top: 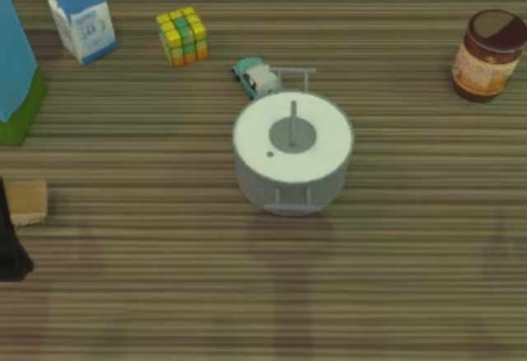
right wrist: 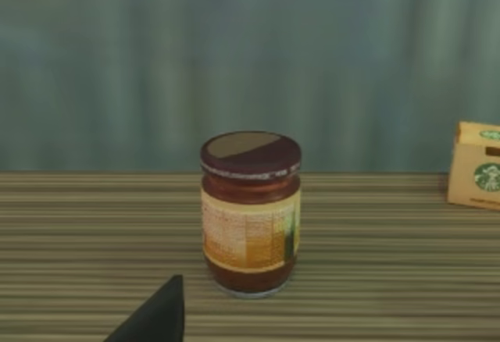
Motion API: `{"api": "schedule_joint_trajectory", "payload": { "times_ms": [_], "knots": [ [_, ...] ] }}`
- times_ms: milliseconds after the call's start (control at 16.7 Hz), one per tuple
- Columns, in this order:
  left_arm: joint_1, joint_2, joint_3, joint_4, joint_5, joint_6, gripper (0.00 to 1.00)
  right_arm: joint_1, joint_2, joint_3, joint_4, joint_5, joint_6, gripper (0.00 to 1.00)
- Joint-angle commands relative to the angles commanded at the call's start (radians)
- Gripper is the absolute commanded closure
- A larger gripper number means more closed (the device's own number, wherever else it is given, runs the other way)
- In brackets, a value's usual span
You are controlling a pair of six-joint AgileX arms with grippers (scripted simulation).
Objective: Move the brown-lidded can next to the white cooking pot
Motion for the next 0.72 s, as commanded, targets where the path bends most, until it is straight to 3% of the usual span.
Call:
{"api": "schedule_joint_trajectory", "payload": {
  "times_ms": [360, 720],
  "knots": [
    [0.000, 0.000, 0.000, 0.000, 0.000, 0.000, 0.00, -0.006, 0.090, 0.065, -0.065, -0.001, -0.016, 0.00],
    [0.000, 0.000, 0.000, 0.000, 0.000, 0.000, 0.00, -0.022, 0.459, 0.391, -0.323, -0.013, -0.090, 0.00]
  ]
}}
